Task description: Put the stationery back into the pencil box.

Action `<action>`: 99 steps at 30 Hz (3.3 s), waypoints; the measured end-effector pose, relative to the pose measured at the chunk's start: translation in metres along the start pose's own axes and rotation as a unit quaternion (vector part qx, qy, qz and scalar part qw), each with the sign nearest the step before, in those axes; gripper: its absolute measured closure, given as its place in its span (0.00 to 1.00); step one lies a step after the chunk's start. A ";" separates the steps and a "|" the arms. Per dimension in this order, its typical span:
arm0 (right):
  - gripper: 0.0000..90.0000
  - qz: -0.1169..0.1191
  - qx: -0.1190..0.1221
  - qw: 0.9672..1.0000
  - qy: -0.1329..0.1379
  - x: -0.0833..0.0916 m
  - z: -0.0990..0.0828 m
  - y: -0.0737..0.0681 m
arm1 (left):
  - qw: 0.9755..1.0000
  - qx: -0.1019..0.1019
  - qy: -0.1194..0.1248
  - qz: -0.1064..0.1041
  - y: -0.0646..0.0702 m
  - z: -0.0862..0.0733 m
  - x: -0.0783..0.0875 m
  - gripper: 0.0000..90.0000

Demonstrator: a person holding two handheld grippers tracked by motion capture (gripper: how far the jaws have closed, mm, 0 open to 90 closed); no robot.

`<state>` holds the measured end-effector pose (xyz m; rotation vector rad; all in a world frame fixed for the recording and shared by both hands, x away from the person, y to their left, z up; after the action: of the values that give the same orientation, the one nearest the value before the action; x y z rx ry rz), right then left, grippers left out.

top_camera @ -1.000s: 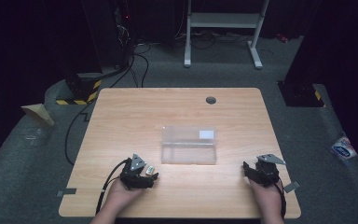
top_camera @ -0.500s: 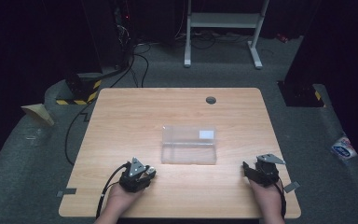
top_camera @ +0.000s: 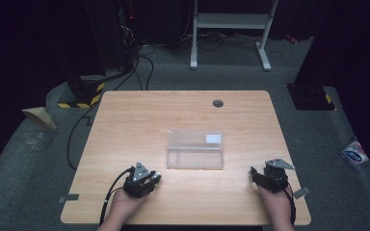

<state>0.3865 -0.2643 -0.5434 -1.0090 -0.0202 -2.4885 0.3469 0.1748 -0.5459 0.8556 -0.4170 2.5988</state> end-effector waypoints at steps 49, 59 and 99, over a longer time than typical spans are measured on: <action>0.42 0.013 0.014 1.000 -0.002 0.001 -0.001 -0.001 | 0.997 0.063 0.034 0.022 0.015 0.077 -0.006 0.76; 0.42 0.012 0.015 1.000 -0.002 0.001 -0.001 -0.001 | 0.996 0.084 0.023 0.027 0.015 0.081 -0.020 0.76; 0.42 0.013 0.018 1.000 -0.003 0.000 0.000 -0.001 | 0.995 0.076 -0.024 0.053 0.016 0.084 -0.062 0.75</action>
<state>0.3860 -0.2633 -0.5433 -0.9965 -0.0524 -2.4526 0.4284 0.1130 -0.5218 0.9728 -0.2877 2.7410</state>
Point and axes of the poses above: each handheld gripper's, and its own axes: x roughly backward along the jaws, z roughly out of its top, y roughly to its right, the point moved 3 cm from there along -x, roughly forward along the jaws, and after that the axes turned 14 degrees about z, right-handed, at the moved point
